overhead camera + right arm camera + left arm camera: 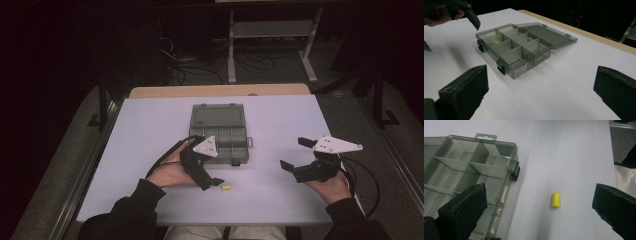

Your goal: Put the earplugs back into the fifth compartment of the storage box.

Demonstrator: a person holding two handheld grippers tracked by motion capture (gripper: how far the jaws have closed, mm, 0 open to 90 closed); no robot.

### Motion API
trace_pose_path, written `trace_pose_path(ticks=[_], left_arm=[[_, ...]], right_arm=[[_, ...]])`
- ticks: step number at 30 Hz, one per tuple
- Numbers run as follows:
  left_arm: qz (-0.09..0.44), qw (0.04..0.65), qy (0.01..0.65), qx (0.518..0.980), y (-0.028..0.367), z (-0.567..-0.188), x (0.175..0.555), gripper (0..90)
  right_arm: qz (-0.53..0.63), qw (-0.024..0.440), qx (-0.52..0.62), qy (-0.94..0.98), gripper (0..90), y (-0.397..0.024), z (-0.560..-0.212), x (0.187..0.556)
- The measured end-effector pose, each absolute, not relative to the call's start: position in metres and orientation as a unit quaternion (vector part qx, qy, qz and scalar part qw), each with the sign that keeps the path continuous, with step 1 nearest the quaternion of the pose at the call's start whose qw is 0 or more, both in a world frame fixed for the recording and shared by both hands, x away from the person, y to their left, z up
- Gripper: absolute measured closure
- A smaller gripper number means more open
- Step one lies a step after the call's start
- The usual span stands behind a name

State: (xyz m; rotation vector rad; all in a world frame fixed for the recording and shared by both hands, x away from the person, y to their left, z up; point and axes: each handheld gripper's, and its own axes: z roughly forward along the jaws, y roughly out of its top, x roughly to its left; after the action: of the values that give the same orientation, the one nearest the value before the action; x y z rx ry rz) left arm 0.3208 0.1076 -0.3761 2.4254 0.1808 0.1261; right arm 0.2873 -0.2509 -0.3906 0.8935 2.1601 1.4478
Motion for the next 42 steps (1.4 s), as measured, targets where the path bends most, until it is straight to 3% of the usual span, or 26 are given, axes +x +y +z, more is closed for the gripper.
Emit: trace_pose_path(ticks=[13,19,26,42], left_arm=[[0.028,0.321,0.052,0.945,0.088,-0.403,0.314,0.3],[0.01,0.317,0.036,0.948,0.084,-0.409,0.312,12.9],[0.001,0.305,0.026,0.952,0.08,-0.415,0.311,19.8],[0.005,0.277,0.024,0.961,0.081,-0.425,0.317,57.8]], right_arm=[[0.515,0.194,0.316,0.772,0.0,-0.25,-0.391,0.288],[0.515,0.195,0.316,0.772,0.0,-0.25,-0.391,0.287],[0.516,0.194,0.315,0.773,0.0,-0.25,-0.391,0.287],[0.516,0.194,0.314,0.773,0.0,-0.25,-0.391,0.287]])
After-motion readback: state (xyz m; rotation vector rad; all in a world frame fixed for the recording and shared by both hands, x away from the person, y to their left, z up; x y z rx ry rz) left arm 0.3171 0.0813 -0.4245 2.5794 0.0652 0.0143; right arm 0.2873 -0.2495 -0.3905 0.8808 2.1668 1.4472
